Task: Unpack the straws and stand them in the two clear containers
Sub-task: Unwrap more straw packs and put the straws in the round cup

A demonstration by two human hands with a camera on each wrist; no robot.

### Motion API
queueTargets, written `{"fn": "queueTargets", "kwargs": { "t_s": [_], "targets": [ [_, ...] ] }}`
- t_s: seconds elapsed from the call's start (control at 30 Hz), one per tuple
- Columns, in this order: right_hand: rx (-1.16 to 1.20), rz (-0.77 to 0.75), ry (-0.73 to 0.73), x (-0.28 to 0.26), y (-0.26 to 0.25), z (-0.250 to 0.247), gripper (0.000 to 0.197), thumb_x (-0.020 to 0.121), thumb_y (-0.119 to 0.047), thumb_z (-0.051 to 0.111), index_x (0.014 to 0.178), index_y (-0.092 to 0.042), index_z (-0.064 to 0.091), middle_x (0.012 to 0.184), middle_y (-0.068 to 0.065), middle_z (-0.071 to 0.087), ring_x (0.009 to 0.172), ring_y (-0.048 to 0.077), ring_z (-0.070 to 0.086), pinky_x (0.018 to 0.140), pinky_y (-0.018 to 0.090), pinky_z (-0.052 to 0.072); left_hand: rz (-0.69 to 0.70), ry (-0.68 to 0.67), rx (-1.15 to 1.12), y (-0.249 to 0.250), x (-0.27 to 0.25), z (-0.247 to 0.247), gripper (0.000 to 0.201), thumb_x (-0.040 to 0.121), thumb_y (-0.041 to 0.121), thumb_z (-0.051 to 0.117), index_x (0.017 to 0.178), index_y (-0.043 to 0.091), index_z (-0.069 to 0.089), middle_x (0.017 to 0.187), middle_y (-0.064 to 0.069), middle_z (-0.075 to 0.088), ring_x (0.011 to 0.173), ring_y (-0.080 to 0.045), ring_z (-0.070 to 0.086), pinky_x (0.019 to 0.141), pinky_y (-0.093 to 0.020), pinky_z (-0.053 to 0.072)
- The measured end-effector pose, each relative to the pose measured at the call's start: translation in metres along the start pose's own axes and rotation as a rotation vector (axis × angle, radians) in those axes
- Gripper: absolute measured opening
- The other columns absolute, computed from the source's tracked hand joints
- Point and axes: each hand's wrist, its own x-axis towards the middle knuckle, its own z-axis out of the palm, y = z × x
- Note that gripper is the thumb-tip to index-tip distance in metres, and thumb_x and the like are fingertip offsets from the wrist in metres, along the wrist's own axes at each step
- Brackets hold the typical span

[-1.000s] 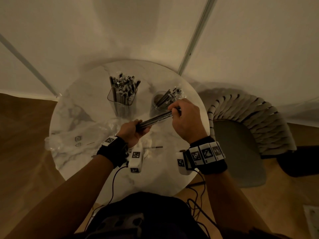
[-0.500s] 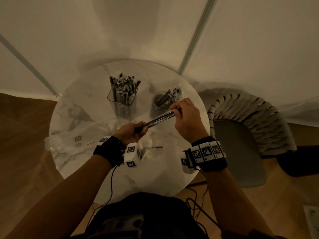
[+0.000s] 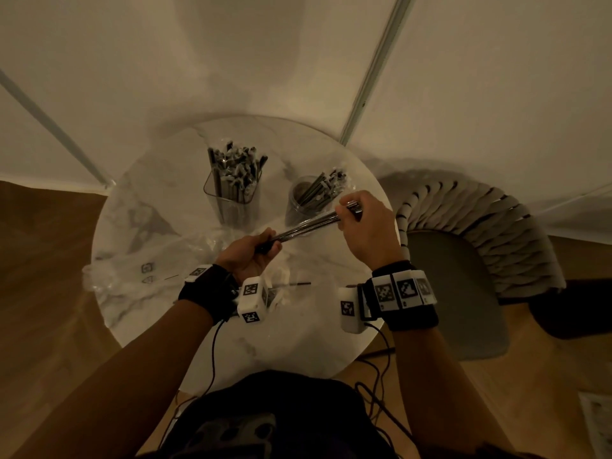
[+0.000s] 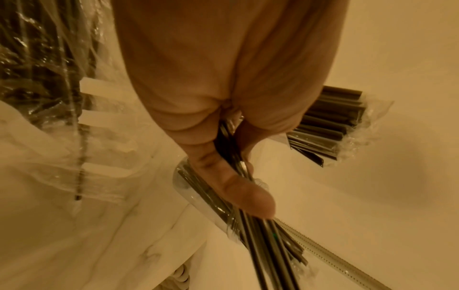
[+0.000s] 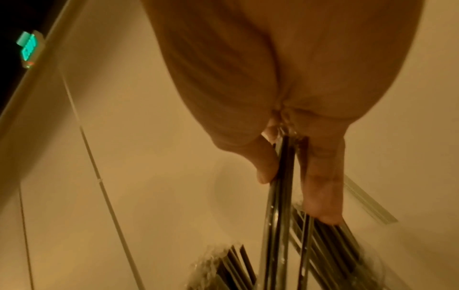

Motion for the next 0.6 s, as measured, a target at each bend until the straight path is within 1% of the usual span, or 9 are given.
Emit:
{"fn": "queueTargets", "kwargs": {
  "t_s": [0.07,0.17,0.2,0.27,0.3,0.37,0.43,0.5,0.6],
  "targets": [
    [-0.017,0.017,-0.019,0.006,-0.001,-0.002,0.013,0.093,-0.026,0.066,0.101,-0.016,0.068,0.096,0.002,0.070,0.087,0.015,0.065,0.086,0.030,0.052,0.014,-0.020,0.007,0.000,-0.001,-0.001,0.019,0.101,0.015,0.049,0.086,0.005,0.057,0.080,-0.010,0.056,0.055,-0.014,0.061,0.050,-0.018,0.054],
    [-0.093,0.019,-0.019,0.016,-0.002,-0.005,0.016,0.092,-0.028,0.068,0.103,-0.016,0.069,0.107,0.006,0.063,0.094,0.014,0.056,0.088,0.019,0.039,0.016,-0.063,0.025,0.001,0.000,0.001,0.018,0.102,0.017,0.048,0.091,0.006,0.056,0.077,-0.011,0.056,0.056,-0.012,0.060,0.050,-0.017,0.053],
    [-0.085,0.013,-0.032,0.019,-0.003,-0.006,0.015,0.091,-0.028,0.068,0.101,-0.016,0.070,0.104,0.006,0.065,0.093,0.016,0.060,0.091,0.022,0.043,0.020,-0.068,0.018,0.001,0.001,0.002,0.019,0.102,0.018,0.047,0.091,0.006,0.056,0.077,-0.011,0.056,0.056,-0.012,0.060,0.050,-0.017,0.053],
    [-0.020,0.012,-0.075,0.025,-0.007,-0.006,0.012,0.089,-0.024,0.070,0.096,-0.015,0.071,0.093,0.005,0.072,0.085,0.020,0.069,0.088,0.038,0.056,0.035,-0.059,-0.002,0.002,0.002,0.004,0.020,0.103,0.018,0.046,0.090,0.006,0.056,0.078,-0.011,0.055,0.055,-0.012,0.061,0.050,-0.017,0.053],
    [-0.006,0.011,-0.099,0.028,-0.010,-0.007,0.010,0.088,-0.021,0.071,0.094,-0.013,0.072,0.090,0.004,0.074,0.079,0.020,0.071,0.082,0.042,0.059,0.042,-0.049,-0.014,0.002,0.003,0.006,0.021,0.103,0.018,0.046,0.089,0.006,0.056,0.080,-0.011,0.055,0.055,-0.012,0.061,0.050,-0.017,0.053],
    [-0.013,-0.027,-0.118,0.035,-0.020,-0.009,0.006,0.087,-0.014,0.072,0.090,-0.009,0.073,0.086,0.006,0.074,0.073,0.021,0.072,0.076,0.042,0.061,0.062,-0.028,-0.053,0.002,0.005,0.011,0.021,0.102,0.017,0.047,0.088,0.004,0.058,0.083,-0.012,0.055,0.056,-0.014,0.062,0.050,-0.019,0.054],
    [-0.027,-0.099,-0.108,0.046,-0.032,-0.016,0.002,0.085,-0.011,0.074,0.085,-0.010,0.073,0.081,0.006,0.073,0.070,0.019,0.071,0.073,0.037,0.061,0.090,-0.033,-0.090,0.003,0.007,0.019,0.021,0.101,0.016,0.050,0.087,0.003,0.059,0.087,-0.012,0.057,0.064,-0.018,0.063,0.052,-0.023,0.056],
    [-0.052,-0.151,-0.114,0.059,-0.046,-0.027,0.002,0.084,-0.009,0.074,0.083,-0.010,0.074,0.078,0.004,0.072,0.066,0.015,0.071,0.067,0.026,0.060,0.114,-0.067,-0.119,0.007,0.007,0.030,0.021,0.100,0.018,0.053,0.087,0.003,0.060,0.090,-0.011,0.060,0.074,-0.021,0.065,0.058,-0.026,0.059],
    [-0.032,-0.156,-0.123,0.082,-0.065,-0.047,0.004,0.086,-0.004,0.072,0.084,-0.007,0.074,0.077,0.010,0.072,0.059,0.012,0.071,0.055,0.015,0.054,0.122,-0.116,-0.173,0.016,0.008,0.050,0.034,0.101,0.030,0.049,0.096,-0.001,0.060,0.091,-0.016,0.066,0.072,-0.026,0.070,0.071,-0.032,0.061]
  ]
}}
